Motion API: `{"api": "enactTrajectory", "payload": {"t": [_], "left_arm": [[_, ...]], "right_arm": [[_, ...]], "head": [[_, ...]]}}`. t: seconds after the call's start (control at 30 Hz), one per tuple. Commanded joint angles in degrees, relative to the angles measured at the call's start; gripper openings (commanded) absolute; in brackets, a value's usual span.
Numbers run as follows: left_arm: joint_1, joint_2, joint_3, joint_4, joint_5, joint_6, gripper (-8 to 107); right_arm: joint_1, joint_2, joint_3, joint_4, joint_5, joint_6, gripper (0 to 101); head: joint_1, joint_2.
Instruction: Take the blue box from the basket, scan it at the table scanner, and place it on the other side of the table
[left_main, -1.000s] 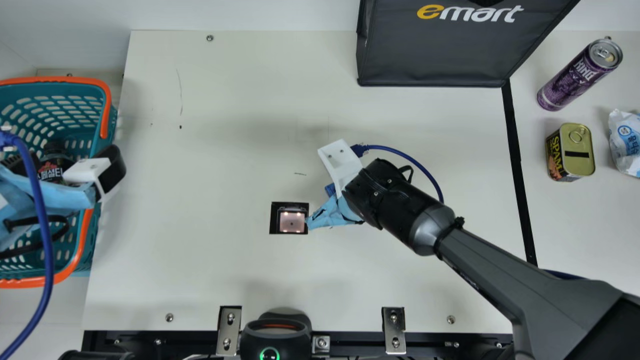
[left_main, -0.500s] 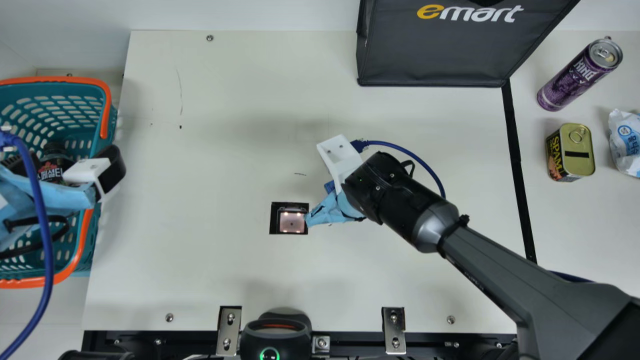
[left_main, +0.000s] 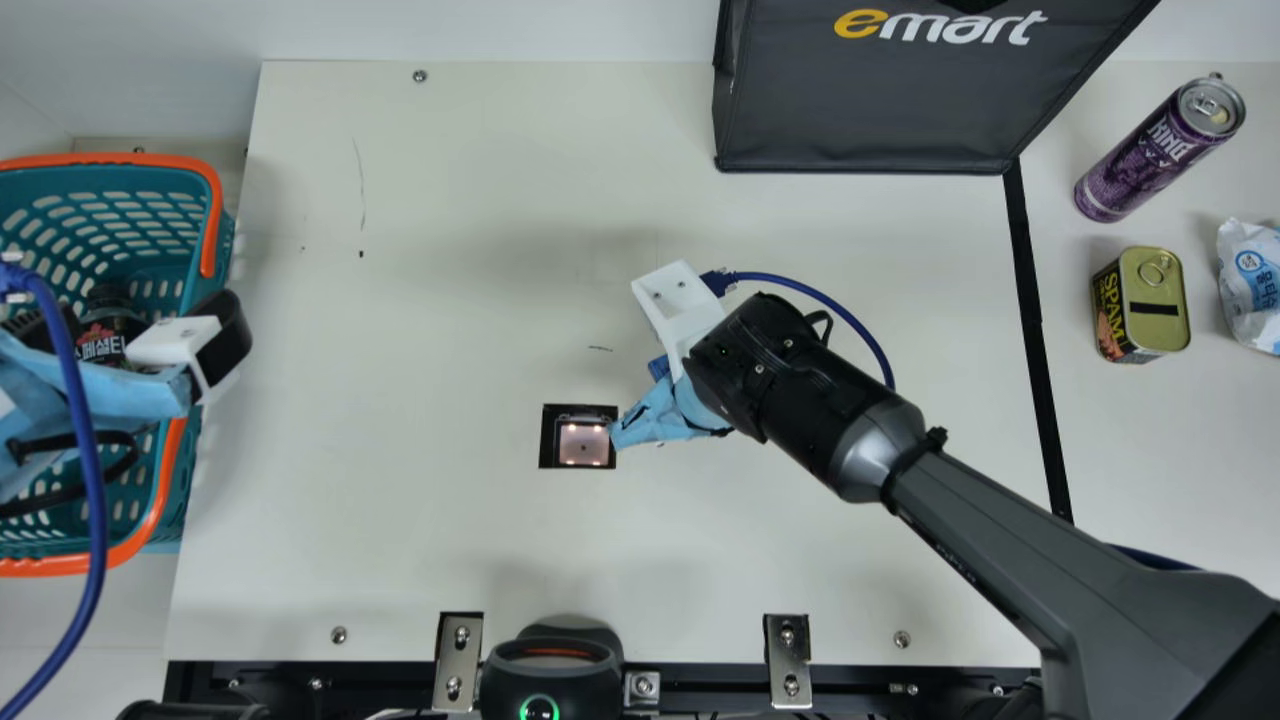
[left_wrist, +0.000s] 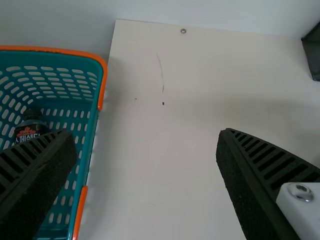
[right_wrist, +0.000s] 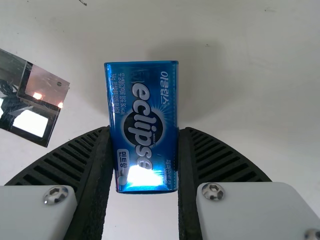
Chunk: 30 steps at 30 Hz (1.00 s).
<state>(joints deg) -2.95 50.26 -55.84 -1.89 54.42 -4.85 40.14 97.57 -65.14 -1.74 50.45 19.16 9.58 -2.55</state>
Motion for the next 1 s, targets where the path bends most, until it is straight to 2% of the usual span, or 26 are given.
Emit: {"api": "enactTrajectory", "payload": {"t": [0.0,0.37,0.97], "left_arm": [[0.00,0.00,0.00,0.00,0.00,0.00,90],[0.00,0.00,0.00,0.00,0.00,0.00,90],[0.00,0.00,0.00,0.00,0.00,0.00,90]], "right_arm": [[-0.22,-0.07,-0.03,0.02,0.00,-0.10,0],[-6.47,-1.54,2.54,0.44,-1.32,-3.48,0],[-26.33,-7.62,9.98,1.64,-2.83,-17.10,0]], "head": [[-1.66,-4.38],[-1.66,-19.03],[-1.66,-19.03]]}}
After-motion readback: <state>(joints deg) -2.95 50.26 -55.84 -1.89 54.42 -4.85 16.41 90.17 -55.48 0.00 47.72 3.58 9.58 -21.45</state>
